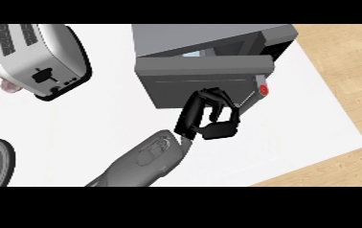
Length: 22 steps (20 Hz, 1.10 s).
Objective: Pick up the milk, place it into the microwave and close the microwave
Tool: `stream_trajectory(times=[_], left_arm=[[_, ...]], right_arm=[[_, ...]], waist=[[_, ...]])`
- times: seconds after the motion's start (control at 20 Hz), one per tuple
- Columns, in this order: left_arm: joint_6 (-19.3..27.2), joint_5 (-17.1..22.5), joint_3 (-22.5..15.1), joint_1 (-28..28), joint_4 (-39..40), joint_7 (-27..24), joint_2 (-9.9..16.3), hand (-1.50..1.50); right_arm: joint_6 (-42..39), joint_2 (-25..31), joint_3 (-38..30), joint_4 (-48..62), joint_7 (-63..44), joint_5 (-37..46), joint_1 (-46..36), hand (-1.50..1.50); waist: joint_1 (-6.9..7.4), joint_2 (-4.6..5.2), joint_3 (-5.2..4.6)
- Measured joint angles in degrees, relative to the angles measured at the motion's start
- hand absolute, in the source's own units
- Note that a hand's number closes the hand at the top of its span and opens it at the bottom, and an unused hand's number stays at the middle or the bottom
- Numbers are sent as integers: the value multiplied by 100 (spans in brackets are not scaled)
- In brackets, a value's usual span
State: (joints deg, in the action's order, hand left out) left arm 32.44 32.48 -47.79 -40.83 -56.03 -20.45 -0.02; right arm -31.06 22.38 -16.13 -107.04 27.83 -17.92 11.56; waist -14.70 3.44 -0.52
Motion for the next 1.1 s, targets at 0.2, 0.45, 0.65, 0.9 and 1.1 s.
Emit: stream_trajectory(times=[0.2,0.45,0.65,0.9,1.1], left_arm=[[14,334,149,-328,303,-69,0,150],[-29,715,317,-617,570,-237,-1,150],[-62,979,314,-606,588,-474,-1,150],[-96,1230,294,-615,618,-733,0,150],[-126,1392,253,-637,665,-919,-1,150]], right_arm=[[-25,157,-74,-27,-160,-122,-116,-150],[-43,320,-157,-9,-336,-309,-293,-150],[-46,421,-225,20,-467,-473,-404,-150],[-34,553,-302,84,-617,-630,-563,-150],[-26,681,-419,188,-688,-720,-682,-150]], waist=[[-79,44,5],[-150,96,8],[-177,100,11],[-202,115,19],[-208,120,30]])
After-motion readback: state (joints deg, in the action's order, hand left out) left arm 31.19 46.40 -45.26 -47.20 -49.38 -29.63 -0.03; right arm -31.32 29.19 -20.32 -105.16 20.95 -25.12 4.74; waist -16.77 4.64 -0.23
